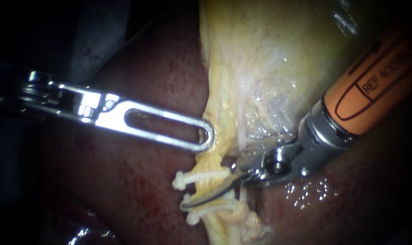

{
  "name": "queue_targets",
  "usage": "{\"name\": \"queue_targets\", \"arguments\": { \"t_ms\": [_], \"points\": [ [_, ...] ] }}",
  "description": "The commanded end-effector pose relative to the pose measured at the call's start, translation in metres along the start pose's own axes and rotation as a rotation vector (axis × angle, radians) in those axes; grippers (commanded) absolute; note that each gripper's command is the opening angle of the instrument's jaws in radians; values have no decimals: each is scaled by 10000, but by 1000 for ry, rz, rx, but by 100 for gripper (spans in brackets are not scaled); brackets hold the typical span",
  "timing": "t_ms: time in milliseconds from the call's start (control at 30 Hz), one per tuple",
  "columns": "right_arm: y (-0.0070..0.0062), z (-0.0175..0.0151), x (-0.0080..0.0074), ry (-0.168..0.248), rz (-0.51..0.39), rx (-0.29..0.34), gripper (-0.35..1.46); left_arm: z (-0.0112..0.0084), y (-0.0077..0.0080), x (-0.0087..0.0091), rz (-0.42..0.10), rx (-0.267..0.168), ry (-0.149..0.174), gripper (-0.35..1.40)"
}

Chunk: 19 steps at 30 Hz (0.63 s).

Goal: Go to the cutting position left tube

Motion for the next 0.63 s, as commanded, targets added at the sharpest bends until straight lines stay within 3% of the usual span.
{"name": "queue_targets", "arguments": {
  "t_ms": [33, 633],
  "points": [
    [0, -1, 0, 0, 0, 0, 37, 0, 0, 0, 0, -1, 0, -35],
    [2, -1, -1, 2, 0, -3, 42, 3, 4, 1, 2, 0, 4, -35]
  ]
}}
